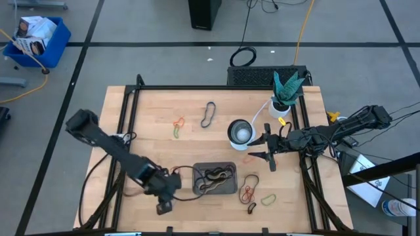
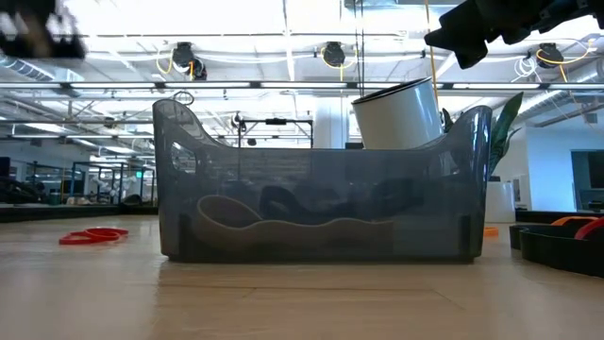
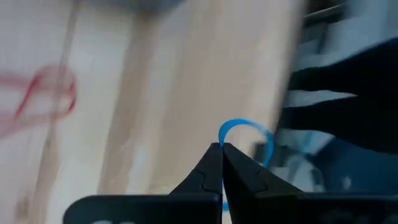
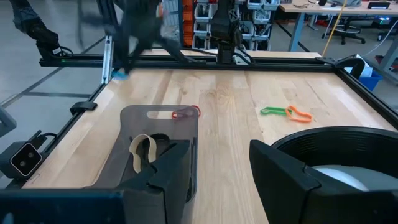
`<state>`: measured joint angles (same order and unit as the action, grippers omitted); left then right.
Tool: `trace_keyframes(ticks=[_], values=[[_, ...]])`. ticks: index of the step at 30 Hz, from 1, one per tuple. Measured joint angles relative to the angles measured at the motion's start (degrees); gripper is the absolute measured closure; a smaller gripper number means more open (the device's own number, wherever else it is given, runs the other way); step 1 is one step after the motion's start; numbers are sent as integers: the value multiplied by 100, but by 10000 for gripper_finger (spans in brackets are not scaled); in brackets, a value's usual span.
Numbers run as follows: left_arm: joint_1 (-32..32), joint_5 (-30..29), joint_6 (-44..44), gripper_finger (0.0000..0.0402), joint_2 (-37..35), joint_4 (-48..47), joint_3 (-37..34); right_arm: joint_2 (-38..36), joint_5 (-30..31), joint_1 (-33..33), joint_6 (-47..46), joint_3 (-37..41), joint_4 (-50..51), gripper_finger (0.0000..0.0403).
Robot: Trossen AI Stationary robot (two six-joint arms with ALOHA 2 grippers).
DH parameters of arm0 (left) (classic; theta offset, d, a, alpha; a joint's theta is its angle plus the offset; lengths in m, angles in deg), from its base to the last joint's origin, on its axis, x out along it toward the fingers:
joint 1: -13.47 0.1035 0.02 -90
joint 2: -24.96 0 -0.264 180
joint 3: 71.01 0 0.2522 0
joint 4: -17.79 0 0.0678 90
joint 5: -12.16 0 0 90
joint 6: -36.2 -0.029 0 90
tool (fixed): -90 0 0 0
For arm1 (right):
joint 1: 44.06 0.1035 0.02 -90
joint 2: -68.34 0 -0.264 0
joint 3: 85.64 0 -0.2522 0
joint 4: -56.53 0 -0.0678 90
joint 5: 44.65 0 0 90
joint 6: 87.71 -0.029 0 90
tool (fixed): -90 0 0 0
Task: Pick and place rubber bands into bin
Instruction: Put the small blue rubber band into the black bin
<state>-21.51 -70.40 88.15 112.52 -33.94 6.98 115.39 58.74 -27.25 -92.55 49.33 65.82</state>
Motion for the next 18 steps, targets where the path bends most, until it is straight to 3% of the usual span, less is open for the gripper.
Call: trace_keyframes(ticks=[2, 6, 11, 15, 18], values=[[0, -208, -457, 398, -382, 257, 0, 0, 0, -1, 0, 0, -1, 244], [63, -1312, -1408, 397, -1016, 911, 1, 0, 0, 1, 0, 0, -63, 244], [400, -2200, -2300, 398, -1312, 1559, 7, 0, 0, 1, 0, 0, -185, 241], [770, -2396, -2952, 399, -1238, 1893, 7, 2, 0, 1, 0, 0, -182, 244], [1056, -2156, -3054, 398, -1102, 1931, 4, 0, 0, 0, 0, 0, -181, 244]])
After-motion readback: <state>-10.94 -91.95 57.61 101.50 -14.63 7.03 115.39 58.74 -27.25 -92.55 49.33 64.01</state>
